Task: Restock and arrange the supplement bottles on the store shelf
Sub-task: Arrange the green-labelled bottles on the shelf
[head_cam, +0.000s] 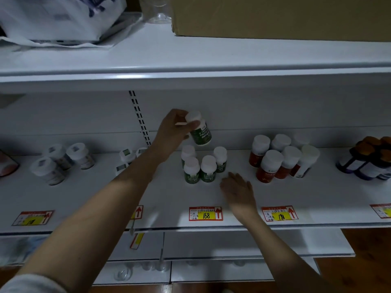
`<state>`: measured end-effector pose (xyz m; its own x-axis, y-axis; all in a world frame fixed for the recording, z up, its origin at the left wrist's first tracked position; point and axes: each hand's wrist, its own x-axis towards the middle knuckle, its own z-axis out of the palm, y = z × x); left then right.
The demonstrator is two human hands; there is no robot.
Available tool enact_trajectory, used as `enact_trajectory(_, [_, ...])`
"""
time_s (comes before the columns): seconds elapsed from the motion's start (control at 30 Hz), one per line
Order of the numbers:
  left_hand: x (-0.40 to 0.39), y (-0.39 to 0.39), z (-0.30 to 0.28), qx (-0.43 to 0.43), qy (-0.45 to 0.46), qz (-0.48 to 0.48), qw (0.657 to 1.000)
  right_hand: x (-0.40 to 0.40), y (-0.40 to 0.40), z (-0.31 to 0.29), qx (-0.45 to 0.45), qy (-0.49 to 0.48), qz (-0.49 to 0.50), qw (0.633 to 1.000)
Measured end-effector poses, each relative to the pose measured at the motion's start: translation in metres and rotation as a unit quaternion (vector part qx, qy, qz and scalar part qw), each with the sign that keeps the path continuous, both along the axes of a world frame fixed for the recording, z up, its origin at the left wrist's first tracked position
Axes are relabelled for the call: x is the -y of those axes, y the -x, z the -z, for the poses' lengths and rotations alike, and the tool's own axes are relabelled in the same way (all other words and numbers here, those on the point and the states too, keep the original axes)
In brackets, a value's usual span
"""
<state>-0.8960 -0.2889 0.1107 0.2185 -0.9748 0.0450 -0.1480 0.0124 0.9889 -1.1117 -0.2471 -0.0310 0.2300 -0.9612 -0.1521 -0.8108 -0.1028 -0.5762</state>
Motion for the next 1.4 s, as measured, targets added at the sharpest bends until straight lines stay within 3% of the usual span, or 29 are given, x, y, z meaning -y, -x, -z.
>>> enact_trajectory(0.07, [-0.021,0.0,-0.008,-0.055,-0.003,0.022,0.998,0.001,0.0,-0.014,0.099,-0.02,0.058,0.993])
enact_trajectory(0.17, [-0.051,0.003,-0.015,-0.072,-0.009,0.051,0.996,-0.007,-0.002,-0.038,0.294,-0.041,0.173,0.939])
enact_trajectory(0.3, [-0.087,0.011,-0.014,-0.088,-0.046,0.077,0.992,-0.037,-0.01,-0.079,0.491,-0.114,0.112,0.857])
enact_trajectory(0.43, [-0.113,0.018,-0.007,-0.081,-0.064,0.089,0.991,-0.069,-0.01,-0.108,0.587,-0.169,0.036,0.791])
enact_trajectory(0.5, [-0.123,0.02,-0.005,-0.097,-0.064,0.077,0.99,-0.078,-0.009,-0.112,0.606,-0.182,0.026,0.774])
enact_trajectory(0.93, [-0.142,0.026,-0.006,-0.132,-0.075,0.036,0.988,-0.093,-0.018,-0.106,0.622,-0.15,0.024,0.768])
enact_trajectory(1.27, [-0.156,0.03,-0.015,-0.081,-0.062,0.062,0.993,-0.091,-0.024,-0.108,0.546,-0.017,0.02,0.837])
enact_trajectory(1.33, [-0.157,0.031,-0.018,-0.096,-0.055,0.06,0.992,-0.093,-0.024,-0.111,0.556,-0.03,0.014,0.831])
enact_trajectory(1.4, [-0.158,0.031,-0.019,-0.116,-0.05,0.057,0.99,-0.094,-0.023,-0.116,0.6,-0.087,0.016,0.795])
